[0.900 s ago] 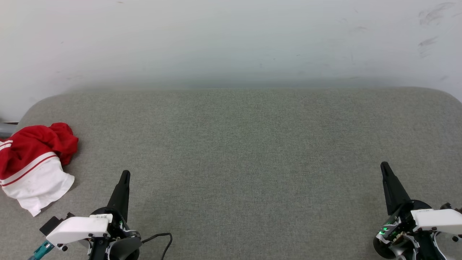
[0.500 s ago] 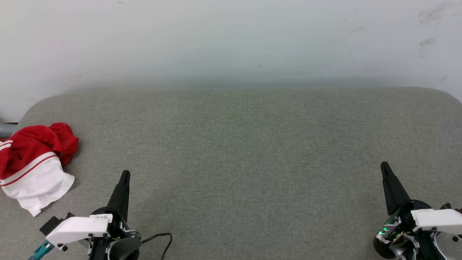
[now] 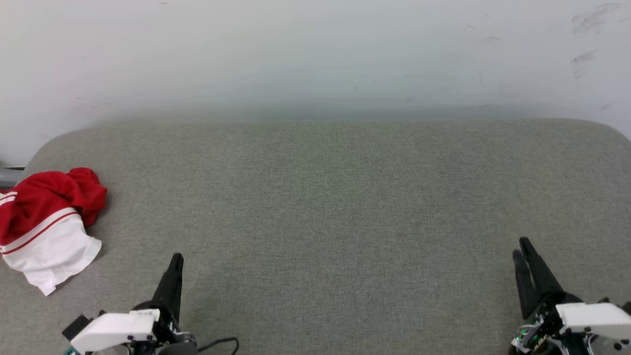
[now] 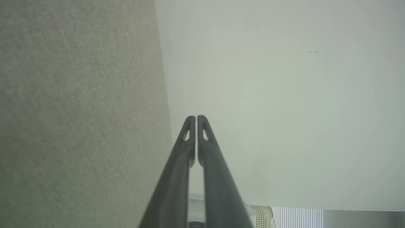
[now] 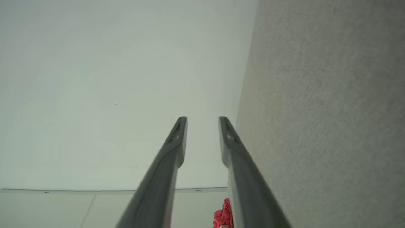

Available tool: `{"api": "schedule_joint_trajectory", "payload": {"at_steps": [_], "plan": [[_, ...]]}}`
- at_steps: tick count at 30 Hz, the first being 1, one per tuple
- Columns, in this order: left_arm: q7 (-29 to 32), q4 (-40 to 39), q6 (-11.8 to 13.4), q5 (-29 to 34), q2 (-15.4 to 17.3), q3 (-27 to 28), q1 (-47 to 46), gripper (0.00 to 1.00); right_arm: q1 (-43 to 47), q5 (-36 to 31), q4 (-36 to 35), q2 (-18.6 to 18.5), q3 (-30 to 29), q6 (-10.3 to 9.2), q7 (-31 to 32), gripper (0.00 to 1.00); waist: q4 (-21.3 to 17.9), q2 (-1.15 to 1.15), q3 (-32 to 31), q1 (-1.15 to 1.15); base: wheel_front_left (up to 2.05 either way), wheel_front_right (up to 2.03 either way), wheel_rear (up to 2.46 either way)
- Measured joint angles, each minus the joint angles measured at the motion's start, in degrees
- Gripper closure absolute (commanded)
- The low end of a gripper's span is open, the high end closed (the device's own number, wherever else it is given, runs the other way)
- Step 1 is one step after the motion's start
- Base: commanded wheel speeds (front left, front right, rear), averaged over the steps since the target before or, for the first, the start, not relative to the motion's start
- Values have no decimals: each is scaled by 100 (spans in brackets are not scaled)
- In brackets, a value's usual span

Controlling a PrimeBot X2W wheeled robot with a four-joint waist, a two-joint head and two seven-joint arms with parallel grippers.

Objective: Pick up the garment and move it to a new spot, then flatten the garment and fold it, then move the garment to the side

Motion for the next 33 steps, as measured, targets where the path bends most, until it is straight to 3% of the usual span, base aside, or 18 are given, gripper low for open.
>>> {"api": "schedule_joint_trajectory", "payload": {"at_steps": [14, 26, 33], "plan": [[-374, -24, 0, 404, -9, -22, 152, 0, 108, -472, 31, 2, 143, 0, -370, 0, -17, 0, 16, 0, 0, 0, 0], [-665, -191, 0, 1295, -7, 297, 206, 0, 105, -1820, -115, 4, 9, 0, -664, 0, -22, 0, 22, 0, 0, 0, 0], [-824, -480, 0, 2025, -5, 378, 218, 0, 107, -3133, -449, 5, 140, 0, -816, 0, -18, 0, 36, 0, 0, 0, 0]]}}
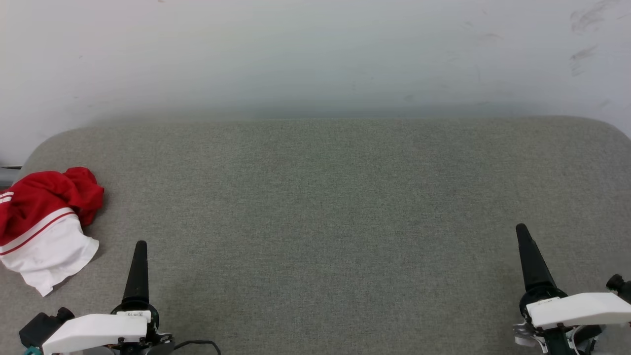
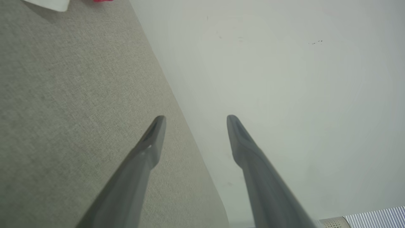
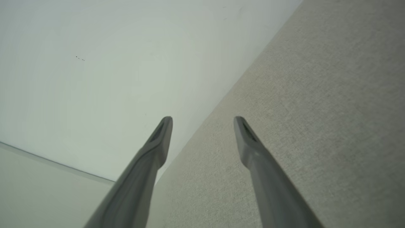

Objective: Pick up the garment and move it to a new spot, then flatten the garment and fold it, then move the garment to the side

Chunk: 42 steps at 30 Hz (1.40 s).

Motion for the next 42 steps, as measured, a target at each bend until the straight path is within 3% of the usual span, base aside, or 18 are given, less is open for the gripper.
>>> {"api": "schedule_joint_trajectory", "payload": {"at_steps": [14, 29, 42], "plan": [[-265, -979, 38, 1472, 3, -97, 120, 0, 0, -2111, -816, 0, 303, 0, -276, 0, -3, 0, 52, 0, 0, 0, 0], [-524, -1569, 895, 3950, 27, -1137, 257, 0, 16, -3711, -983, -1, 427, 1, -538, 0, -25, 0, 119, 0, 0, 0, 0], [-714, -1523, 1599, 4781, 455, -2091, 259, 0, 26, -4673, -1006, -1, 508, 1, -731, 0, -45, 0, 153, 0, 0, 0, 0]]}}
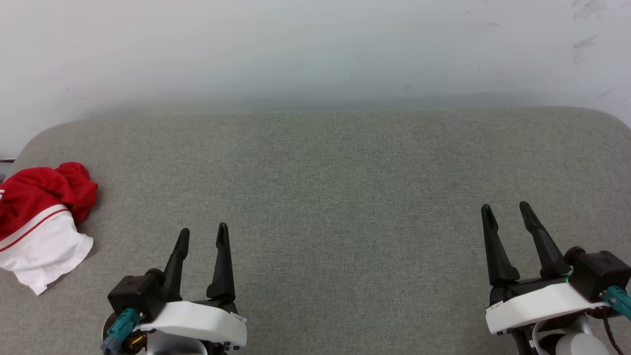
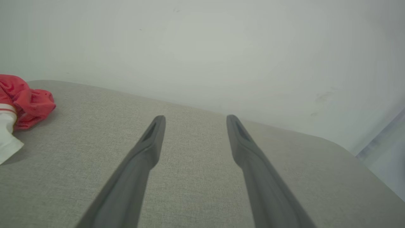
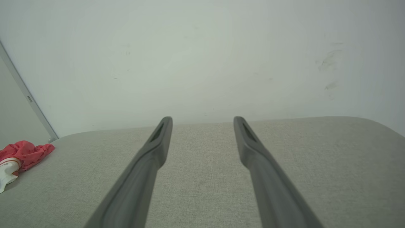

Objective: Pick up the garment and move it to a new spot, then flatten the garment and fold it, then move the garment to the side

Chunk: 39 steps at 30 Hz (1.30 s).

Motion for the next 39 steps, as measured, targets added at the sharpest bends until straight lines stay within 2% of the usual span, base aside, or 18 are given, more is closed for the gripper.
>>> {"api": "schedule_joint_trajectory", "payload": {"at_steps": [6, 13, 18, 21, 25, 31, 34, 39], "plan": [[-97, -165, 135, 316, 124, -244, -2, 0, 3, -360, 15, 0, 33, 0, -79, 0, -3, 0, 17, 0, 0, 0, 0], [-186, -99, 498, 698, 215, -476, -1, 0, 2, -826, -66, 0, 94, 0, -177, 0, -9, 0, 32, 0, 0, 0, 0], [-246, -67, 650, 961, 302, -668, -2, 0, 2, -1118, -116, 0, 140, 0, -242, 0, -19, 0, 43, 0, 0, 0, 0], [-294, -90, 649, 934, 263, -689, -2, 0, 3, -1131, -129, 0, 141, 0, -286, 0, -24, 0, 51, 0, 0, 0, 0], [-344, -103, 342, 759, 67, -413, 54, 0, 23, -1038, -119, -1, 118, 1, -324, 0, -26, 0, 60, 0, 0, 0, 0], [-404, 138, -444, 765, -254, 133, 240, 0, 75, -815, 89, -2, 42, 1, -400, 0, -29, 0, 59, 0, 0, 0, 0], [-439, 280, -758, 917, -343, 303, 275, 0, 80, -827, 144, -2, 59, 1, -427, 0, -37, 0, 60, 0, 0, 0, 0], [-499, 379, -1031, 1315, -409, 452, 295, 0, 88, -1005, 243, -2, 58, 1, -495, 0, -58, 0, 74, 0, 0, 0, 0]]}}
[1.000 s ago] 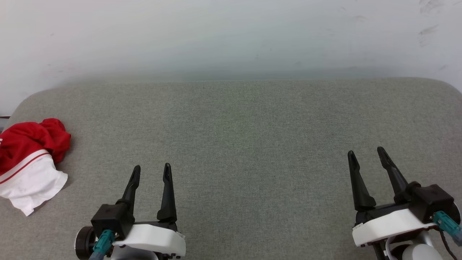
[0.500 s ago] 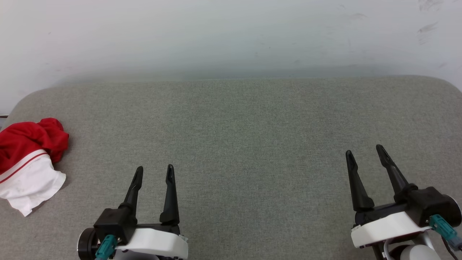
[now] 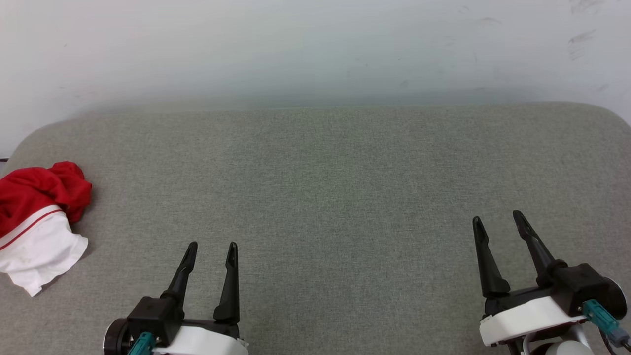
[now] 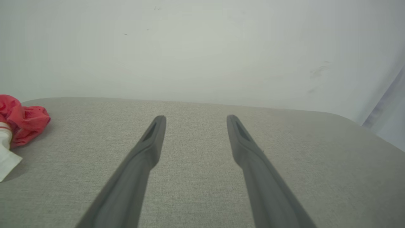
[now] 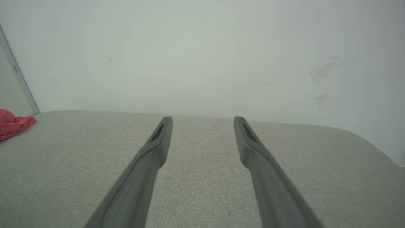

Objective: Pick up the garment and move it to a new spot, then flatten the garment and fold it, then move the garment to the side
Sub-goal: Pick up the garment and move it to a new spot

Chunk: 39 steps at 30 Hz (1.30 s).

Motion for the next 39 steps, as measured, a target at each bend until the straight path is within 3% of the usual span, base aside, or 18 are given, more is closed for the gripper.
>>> {"api": "schedule_joint_trajectory", "payload": {"at_steps": [10, 16, 39], "plan": [[-99, 82, -37, 223, -10, -80, 13, 0, 6, -290, 8, 0, 71, 0, -92, 0, 98, 0, -2, 0, 0, 0, 0], [-124, 77, -24, 298, -12, -80, 60, 0, 87, -357, -11, 0, 168, 0, -124, 0, 352, 0, -64, 0, 0, 0, 0], [-124, 268, -37, 242, -12, 207, 281, 0, 226, -202, 102, 1, 628, 0, -124, 0, 2139, 0, -237, 0, 0, 0, 0]]}}
